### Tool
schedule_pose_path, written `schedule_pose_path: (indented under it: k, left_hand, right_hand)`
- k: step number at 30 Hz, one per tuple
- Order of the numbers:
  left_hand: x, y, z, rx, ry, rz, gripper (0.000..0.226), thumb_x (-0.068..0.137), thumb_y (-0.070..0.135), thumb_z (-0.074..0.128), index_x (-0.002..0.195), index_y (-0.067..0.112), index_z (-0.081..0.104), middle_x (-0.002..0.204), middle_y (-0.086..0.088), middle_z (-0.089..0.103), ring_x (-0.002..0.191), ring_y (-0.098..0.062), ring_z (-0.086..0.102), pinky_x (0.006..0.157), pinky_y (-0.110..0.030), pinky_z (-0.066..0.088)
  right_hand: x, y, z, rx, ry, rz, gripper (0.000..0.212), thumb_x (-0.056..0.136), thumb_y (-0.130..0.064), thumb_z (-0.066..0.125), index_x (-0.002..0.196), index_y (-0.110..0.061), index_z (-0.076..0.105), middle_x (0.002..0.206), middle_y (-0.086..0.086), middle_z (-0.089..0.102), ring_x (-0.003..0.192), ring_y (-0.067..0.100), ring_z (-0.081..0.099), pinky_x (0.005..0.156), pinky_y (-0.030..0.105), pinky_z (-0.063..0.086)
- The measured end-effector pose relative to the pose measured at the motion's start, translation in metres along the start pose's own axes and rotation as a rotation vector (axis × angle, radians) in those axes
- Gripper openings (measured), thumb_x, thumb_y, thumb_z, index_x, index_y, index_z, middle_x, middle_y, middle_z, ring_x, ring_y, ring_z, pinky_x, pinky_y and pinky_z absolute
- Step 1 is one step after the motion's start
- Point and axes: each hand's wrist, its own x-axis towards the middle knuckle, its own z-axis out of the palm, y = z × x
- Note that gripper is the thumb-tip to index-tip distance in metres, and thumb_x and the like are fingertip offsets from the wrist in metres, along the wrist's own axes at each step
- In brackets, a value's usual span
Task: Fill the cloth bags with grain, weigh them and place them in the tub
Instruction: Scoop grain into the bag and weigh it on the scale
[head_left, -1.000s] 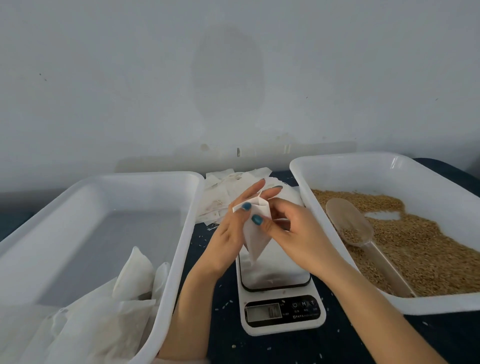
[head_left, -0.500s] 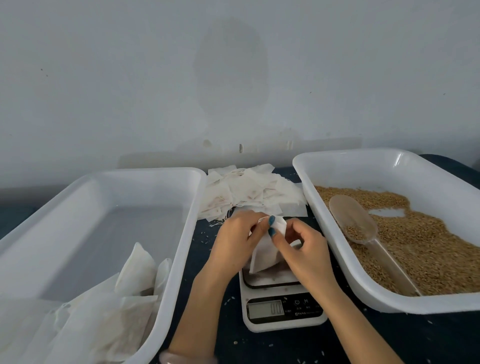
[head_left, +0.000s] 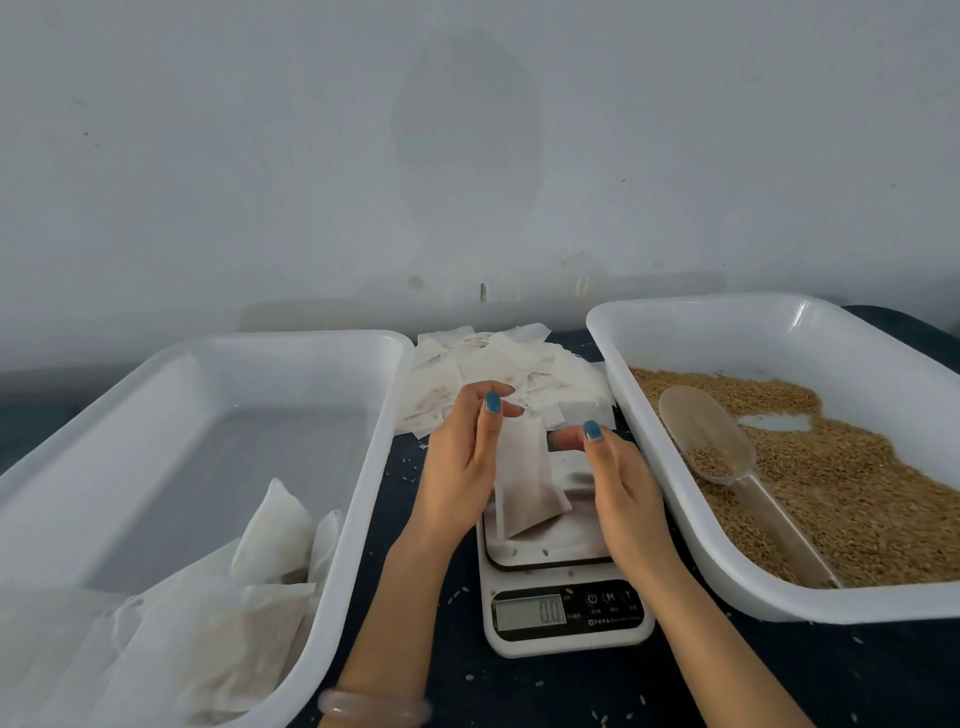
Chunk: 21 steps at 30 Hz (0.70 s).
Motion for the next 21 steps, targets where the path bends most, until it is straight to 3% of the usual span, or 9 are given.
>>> schedule_pose_path:
  k: [5,9,12,14,17,19,21]
  left_hand:
    - [0.002,-0.002,-0.001,0.029,0.023,0.032,0.050,0.101,0.052,0.026,0.119,0.018,0.058,0.110,0.013,0.065,0.104,0.000,0.059,0.084,-0.010,0.044]
    - [0.001,-0.002,-0.003,0.146,0.009,0.020,0.050,0.104,0.050,0.023,0.120,0.018,0.057,0.113,0.009,0.065,0.104,-0.003,0.059,0.086,-0.017,0.047]
    - [0.000,-0.001,-0.003,0.212,-0.007,-0.001,0.059,0.095,0.060,0.023,0.120,0.018,0.057,0.111,0.007,0.065,0.091,-0.007,0.061,0.074,-0.023,0.050]
    - [0.000,0.000,-0.003,0.250,-0.026,-0.054,0.052,0.095,0.060,0.032,0.121,0.021,0.055,0.113,0.008,0.064,0.086,-0.006,0.061,0.072,-0.025,0.050]
    - [-0.001,0.000,-0.002,0.306,-0.109,-0.169,0.045,0.089,0.057,0.060,0.121,0.028,0.052,0.119,0.012,0.059,0.106,-0.001,0.054,0.087,-0.028,0.050]
    - [-0.001,0.003,0.000,0.351,-0.161,-0.180,0.043,0.085,0.052,0.068,0.119,0.031,0.053,0.118,0.015,0.059,0.109,0.003,0.048,0.087,-0.022,0.045]
    - [-0.001,0.008,0.002,0.356,-0.158,-0.133,0.032,0.085,0.041,0.072,0.112,0.031,0.058,0.112,0.020,0.061,0.107,0.006,0.050,0.081,-0.013,0.040]
  right_hand:
    - [0.001,0.004,0.000,0.016,0.028,-0.002,0.064,0.091,-0.076,0.027,0.104,-0.028,0.068,0.099,-0.004,0.068,0.100,0.011,0.062,0.088,0.050,0.051]
    - [0.002,0.005,0.000,0.049,0.036,0.001,0.061,0.091,-0.075,0.030,0.106,-0.029,0.068,0.102,-0.010,0.068,0.101,0.013,0.064,0.086,0.052,0.054]
    - [0.001,0.006,0.000,0.060,0.028,0.007,0.063,0.089,-0.077,0.031,0.106,-0.029,0.067,0.102,-0.013,0.068,0.102,0.011,0.064,0.088,0.051,0.053]
    - [0.001,0.004,-0.001,0.052,0.022,-0.004,0.057,0.091,-0.073,0.033,0.106,-0.029,0.067,0.103,-0.016,0.068,0.103,0.008,0.063,0.091,0.046,0.053]
    - [0.002,0.003,-0.001,0.021,-0.006,-0.021,0.043,0.094,-0.059,0.041,0.111,-0.029,0.066,0.108,-0.016,0.068,0.110,0.004,0.061,0.096,0.038,0.051]
    - [0.002,0.003,-0.001,0.001,-0.039,-0.013,0.036,0.092,-0.053,0.050,0.119,-0.032,0.062,0.115,-0.017,0.065,0.115,0.003,0.057,0.099,0.036,0.049]
    - [0.000,0.004,-0.001,-0.029,-0.083,-0.020,0.044,0.090,-0.059,0.054,0.127,-0.035,0.057,0.119,-0.019,0.063,0.119,0.003,0.055,0.101,0.034,0.048]
